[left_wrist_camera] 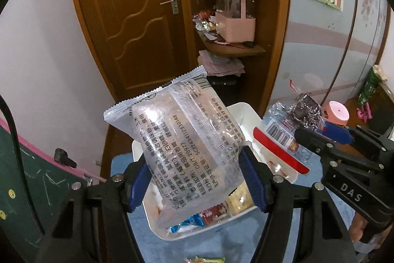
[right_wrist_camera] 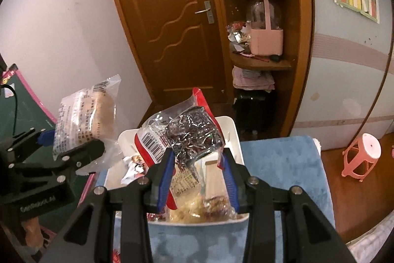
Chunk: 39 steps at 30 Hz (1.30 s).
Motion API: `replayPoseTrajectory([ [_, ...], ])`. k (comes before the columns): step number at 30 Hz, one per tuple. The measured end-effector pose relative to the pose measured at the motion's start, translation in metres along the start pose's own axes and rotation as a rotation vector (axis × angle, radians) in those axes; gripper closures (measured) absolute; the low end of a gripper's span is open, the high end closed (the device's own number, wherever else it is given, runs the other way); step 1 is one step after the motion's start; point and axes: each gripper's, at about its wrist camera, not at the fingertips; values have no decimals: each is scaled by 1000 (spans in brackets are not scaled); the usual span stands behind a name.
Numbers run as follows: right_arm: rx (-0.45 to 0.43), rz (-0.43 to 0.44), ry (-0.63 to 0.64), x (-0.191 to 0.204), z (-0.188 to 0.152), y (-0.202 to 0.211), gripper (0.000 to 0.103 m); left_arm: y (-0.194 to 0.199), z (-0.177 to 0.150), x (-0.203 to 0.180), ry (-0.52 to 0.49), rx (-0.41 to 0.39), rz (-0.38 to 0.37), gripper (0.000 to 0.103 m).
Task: Organize snacks
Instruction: 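Carry both packets over the white tray and open both grippers to drop them, then withdraw both tools from the tray toward the last red and green packets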
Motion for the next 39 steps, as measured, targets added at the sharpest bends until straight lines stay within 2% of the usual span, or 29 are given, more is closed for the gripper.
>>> replayPoseTrajectory([
  [3,21,-55,49,12,2,-18,63,-13,1,1,-24,21,39,30],
  [5,47,-89,98,21,-2,-31,60,-22,0,1,-48,34,78,22],
  [9,80,-118,167,33,-14,-43,57,-34,-5,-2,-87,74,130,19],
  [12,77,-106,178,35,-20,-38,45,-33,-9,-4,-100,76,141,11],
  [14,67,-117,182,35,-25,-31,41,-30,-11,-5,-97,73,139,10],
  [25,78,-103,157,31,-38,4,41,10,-31,0,-5,60,97,10],
  [39,66,-108,119,30,-61,64,41,76,-69,-9,-1,6,86,10],
])
Point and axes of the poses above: each gripper's, at about its wrist camera, not at the fingertips, and y roughly against the way its jaws point, x to its left, z to its top, and after that the axes turned 13 degrees about -z, right-handed
